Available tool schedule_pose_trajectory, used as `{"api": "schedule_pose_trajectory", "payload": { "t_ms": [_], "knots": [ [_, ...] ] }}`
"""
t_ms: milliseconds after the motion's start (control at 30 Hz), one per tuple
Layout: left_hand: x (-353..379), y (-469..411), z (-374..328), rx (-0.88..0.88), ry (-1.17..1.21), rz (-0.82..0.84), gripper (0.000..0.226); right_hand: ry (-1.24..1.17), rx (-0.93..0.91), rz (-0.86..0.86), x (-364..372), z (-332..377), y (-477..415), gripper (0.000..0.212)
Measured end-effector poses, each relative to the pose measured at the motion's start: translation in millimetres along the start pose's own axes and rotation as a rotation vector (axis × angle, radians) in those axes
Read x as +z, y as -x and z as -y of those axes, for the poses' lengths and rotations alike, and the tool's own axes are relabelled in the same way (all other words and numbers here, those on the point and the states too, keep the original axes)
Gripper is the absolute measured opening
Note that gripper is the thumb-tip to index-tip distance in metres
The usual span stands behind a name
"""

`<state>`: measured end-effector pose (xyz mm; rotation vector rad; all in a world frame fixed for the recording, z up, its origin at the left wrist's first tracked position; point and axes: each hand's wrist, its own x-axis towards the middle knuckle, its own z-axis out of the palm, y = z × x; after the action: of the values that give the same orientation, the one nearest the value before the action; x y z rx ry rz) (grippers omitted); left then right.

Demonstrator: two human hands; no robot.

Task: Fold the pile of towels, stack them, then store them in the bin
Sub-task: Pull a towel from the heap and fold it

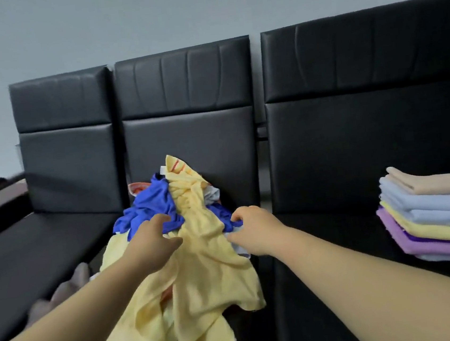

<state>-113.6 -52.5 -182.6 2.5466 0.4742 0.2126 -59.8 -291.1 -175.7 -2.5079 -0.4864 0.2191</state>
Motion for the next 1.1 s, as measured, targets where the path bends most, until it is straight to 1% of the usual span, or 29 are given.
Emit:
{"api": "schedule_pose_trajectory", "payload": {
  "t_ms": [167, 233, 267, 367, 400, 433, 500, 567, 667, 767, 833, 867, 933, 1000, 1033, 1100],
  "knots": [
    [-1.9, -37.1, 40.9, 0.023, -0.112, -0.088, 0.067, -0.007, -0.069, 0.102, 39.9, 34.5, -33.1, 0.053],
    [1.6, -53.2, 49.1, 0.002, -0.121, -0.083, 0.063, -0.021, -0.089, 0.117, 50.7, 45.0, -43.4, 0.054],
    [3.4, -59.6, 52.0, -0.008, -0.137, -0.067, 0.057, -0.022, -0.095, 0.124, 54.3, 48.7, -47.6, 0.055],
    [7.9, -71.8, 59.6, 0.010, -0.204, -0.053, 0.025, -0.024, -0.086, 0.171, 64.7, 53.9, -60.1, 0.059],
    [7.3, -72.9, 60.2, 0.019, -0.191, -0.074, 0.019, -0.022, -0.081, 0.185, 66.9, 54.6, -62.4, 0.060],
    [6.1, -72.5, 59.5, 0.029, -0.161, -0.102, 0.017, -0.023, -0.077, 0.192, 68.4, 54.6, -63.6, 0.060],
    [1.1, -68.1, 52.5, 0.067, -0.078, -0.159, 0.021, -0.060, -0.061, 0.174, 66.8, 53.0, -63.1, 0.061],
    [-6.7, -59.1, 39.2, 0.128, 0.040, -0.182, 0.027, -0.147, -0.037, 0.140, 60.3, 51.2, -59.3, 0.069],
    [-23.5, -36.5, 3.5, 0.195, 0.210, -0.113, 0.027, -0.258, -0.034, 0.077, 38.5, 48.5, -47.1, 0.083],
    [-38.8, -11.4, -43.2, 0.305, 0.269, -0.042, 0.021, -0.336, -0.056, 0.037, 11.6, 43.9, -26.2, 0.087],
    [-44.9, 6.3, -74.8, 0.362, 0.325, 0.008, 0.020, -0.431, -0.053, 0.057, -3.3, 36.0, -10.6, 0.080],
    [-46.5, 13.8, -88.3, 0.382, 0.360, 0.035, 0.020, -0.470, -0.045, 0.076, -8.8, 30.5, -4.7, 0.072],
    [-47.7, 28.5, -114.9, 0.408, 0.414, 0.079, 0.021, -0.547, -0.030, 0.134, -23.1, 19.3, 12.4, 0.048],
    [-46.0, 40.3, -137.7, 0.413, 0.451, 0.125, 0.023, -0.573, -0.016, 0.182, -40.8, 6.8, 32.7, 0.028],
    [-45.0, 47.4, -151.0, 0.413, 0.462, 0.146, 0.025, -0.556, -0.004, 0.180, -53.7, -0.4, 45.5, 0.024],
    [-41.4, 56.3, -170.8, 0.405, 0.479, 0.170, 0.025, -0.521, 0.034, 0.188, -78.7, -16.1, 65.4, 0.023]
  ]
}}
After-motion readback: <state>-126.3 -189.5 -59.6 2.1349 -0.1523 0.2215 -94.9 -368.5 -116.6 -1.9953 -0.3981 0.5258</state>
